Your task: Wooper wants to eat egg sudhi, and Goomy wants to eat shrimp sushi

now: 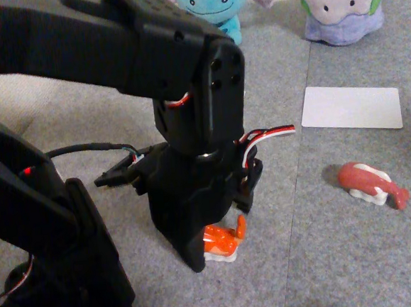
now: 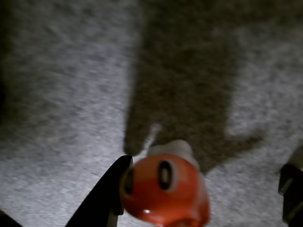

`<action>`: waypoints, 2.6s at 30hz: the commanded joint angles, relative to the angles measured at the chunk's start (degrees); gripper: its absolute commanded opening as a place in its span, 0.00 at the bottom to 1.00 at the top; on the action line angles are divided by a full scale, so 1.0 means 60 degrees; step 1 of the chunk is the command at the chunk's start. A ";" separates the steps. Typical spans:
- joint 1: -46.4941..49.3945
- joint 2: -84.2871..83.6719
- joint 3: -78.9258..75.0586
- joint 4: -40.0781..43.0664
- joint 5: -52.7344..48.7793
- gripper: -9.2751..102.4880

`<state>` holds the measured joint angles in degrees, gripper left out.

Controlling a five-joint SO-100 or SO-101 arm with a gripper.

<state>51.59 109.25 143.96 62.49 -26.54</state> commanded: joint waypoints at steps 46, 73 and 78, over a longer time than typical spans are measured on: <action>-0.2783 0.2344 -0.0073 -0.0293 0.8408 0.13; -0.2505 -0.0952 -0.5728 -0.1597 1.3711 0.13; -0.2241 -0.2915 -0.7632 -0.1553 1.3784 0.13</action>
<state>37.27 95.45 105.64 54.23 55.37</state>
